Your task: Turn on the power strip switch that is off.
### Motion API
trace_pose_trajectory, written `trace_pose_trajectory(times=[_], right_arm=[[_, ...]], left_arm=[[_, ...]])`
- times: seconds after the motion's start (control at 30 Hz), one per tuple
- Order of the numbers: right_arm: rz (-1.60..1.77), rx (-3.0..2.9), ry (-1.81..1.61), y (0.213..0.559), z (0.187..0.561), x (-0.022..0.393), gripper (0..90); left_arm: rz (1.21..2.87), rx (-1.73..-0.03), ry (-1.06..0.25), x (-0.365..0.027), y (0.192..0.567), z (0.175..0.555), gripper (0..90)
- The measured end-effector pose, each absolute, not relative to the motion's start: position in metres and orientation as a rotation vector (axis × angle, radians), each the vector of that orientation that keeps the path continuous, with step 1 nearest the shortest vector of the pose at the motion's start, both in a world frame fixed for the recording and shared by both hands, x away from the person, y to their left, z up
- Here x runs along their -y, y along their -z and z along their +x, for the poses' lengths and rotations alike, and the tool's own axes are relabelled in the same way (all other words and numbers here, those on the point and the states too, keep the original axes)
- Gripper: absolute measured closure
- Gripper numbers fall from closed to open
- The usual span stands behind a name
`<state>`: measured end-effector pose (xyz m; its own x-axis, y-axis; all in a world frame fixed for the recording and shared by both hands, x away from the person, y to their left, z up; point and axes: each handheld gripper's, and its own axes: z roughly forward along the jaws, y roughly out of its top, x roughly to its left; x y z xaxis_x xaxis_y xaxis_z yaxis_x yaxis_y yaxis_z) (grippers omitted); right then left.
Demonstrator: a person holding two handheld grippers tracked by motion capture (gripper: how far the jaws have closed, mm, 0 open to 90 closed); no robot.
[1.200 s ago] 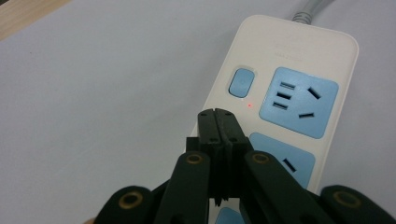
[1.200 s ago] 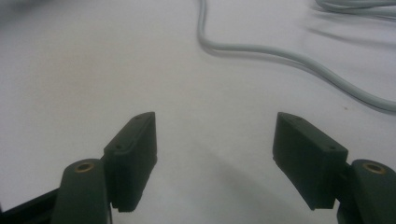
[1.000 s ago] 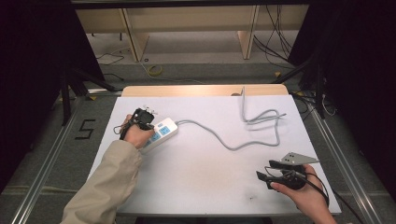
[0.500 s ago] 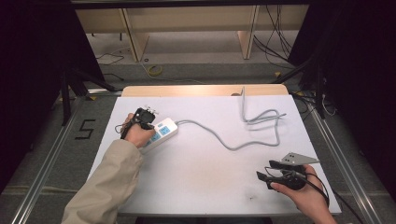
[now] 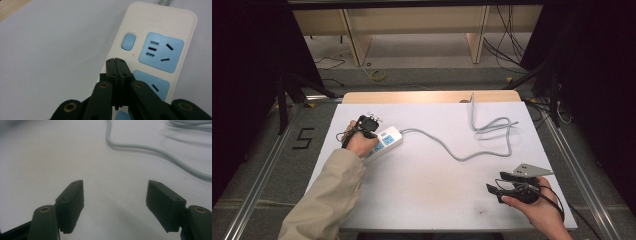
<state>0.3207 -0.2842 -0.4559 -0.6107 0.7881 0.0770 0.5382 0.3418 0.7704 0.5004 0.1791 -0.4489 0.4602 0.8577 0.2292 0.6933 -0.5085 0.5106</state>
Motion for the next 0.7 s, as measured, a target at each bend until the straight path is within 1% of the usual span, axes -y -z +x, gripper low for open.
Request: trace_pose_trajectory(times=[0.13,0.27,0.57,0.7], right_arm=[[1.18,-2.294,-1.145,0.4554,0.3207,0.2848,31.1],[1.173,-2.298,-1.145,0.4553,0.321,0.2844,31.1],[1.177,-2.298,-1.142,0.4553,0.3218,0.2837,31.1],[1.175,-2.296,-1.142,0.4549,0.3215,0.2839,31.1]], left_arm=[[2.416,-1.316,-0.711,-0.1807,0.4498,0.4992,90.0],[2.38,-1.307,-0.702,-0.1838,0.4511,0.4976,90.0],[2.373,-1.308,-0.676,-0.1867,0.4502,0.4985,89.9],[2.322,-1.287,-0.645,-0.1839,0.4494,0.4993,89.9]])
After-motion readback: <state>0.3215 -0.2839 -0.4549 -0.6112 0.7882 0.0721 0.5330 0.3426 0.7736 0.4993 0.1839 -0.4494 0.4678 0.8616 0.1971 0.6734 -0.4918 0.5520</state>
